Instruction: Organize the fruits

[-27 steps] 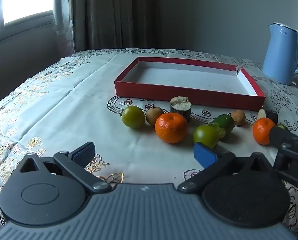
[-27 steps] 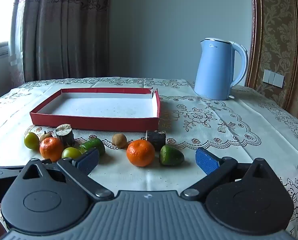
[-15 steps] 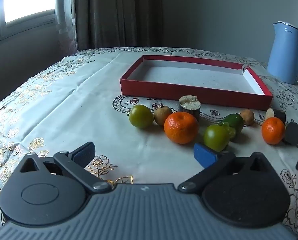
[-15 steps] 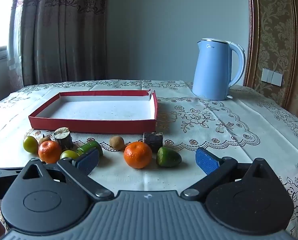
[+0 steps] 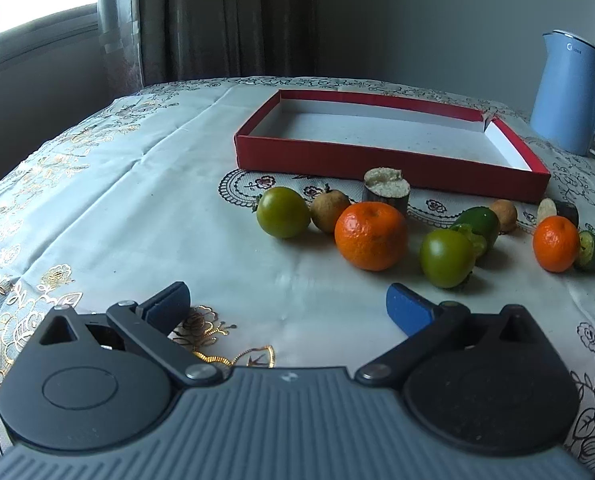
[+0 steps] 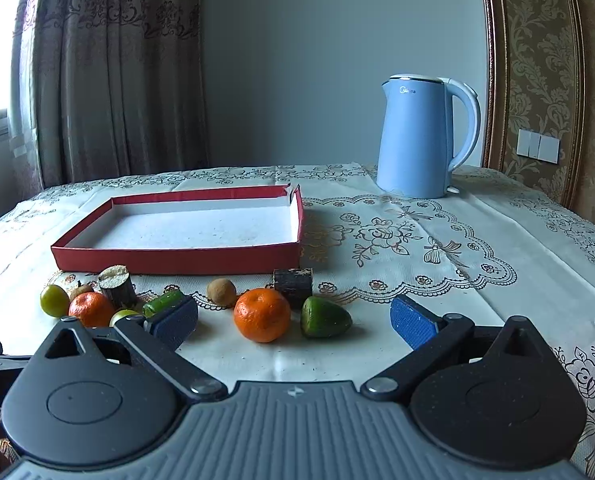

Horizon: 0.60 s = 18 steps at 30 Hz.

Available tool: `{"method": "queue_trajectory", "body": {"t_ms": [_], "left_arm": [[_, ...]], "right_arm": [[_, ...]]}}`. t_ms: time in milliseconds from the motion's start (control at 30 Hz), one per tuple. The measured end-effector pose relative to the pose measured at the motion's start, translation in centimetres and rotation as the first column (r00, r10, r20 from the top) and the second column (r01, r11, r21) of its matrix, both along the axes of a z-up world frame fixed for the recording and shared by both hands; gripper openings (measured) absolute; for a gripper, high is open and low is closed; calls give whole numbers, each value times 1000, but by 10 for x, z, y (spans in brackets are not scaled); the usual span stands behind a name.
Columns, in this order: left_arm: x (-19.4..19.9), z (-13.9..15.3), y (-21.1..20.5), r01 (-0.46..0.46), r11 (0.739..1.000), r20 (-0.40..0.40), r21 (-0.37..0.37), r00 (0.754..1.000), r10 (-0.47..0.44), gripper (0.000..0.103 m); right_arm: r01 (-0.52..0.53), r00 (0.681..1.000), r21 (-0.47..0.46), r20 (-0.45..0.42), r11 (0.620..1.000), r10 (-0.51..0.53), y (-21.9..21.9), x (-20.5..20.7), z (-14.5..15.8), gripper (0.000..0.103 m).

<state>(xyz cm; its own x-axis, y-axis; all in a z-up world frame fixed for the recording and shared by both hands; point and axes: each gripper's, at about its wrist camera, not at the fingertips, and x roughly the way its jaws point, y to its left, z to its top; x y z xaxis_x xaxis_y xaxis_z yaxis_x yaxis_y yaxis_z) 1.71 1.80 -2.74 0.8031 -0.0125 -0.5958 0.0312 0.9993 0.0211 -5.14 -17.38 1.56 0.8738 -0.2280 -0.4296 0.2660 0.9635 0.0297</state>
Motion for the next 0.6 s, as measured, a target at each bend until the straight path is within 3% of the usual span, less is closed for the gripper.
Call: {"method": "queue_trajectory", "body": {"t_ms": [600], "left_arm": [[1, 3, -2, 2, 1000, -12, 18, 1000, -2, 103]], "right_arm": [[-6, 999, 56, 32, 998, 4, -18, 5, -23, 103]]}}
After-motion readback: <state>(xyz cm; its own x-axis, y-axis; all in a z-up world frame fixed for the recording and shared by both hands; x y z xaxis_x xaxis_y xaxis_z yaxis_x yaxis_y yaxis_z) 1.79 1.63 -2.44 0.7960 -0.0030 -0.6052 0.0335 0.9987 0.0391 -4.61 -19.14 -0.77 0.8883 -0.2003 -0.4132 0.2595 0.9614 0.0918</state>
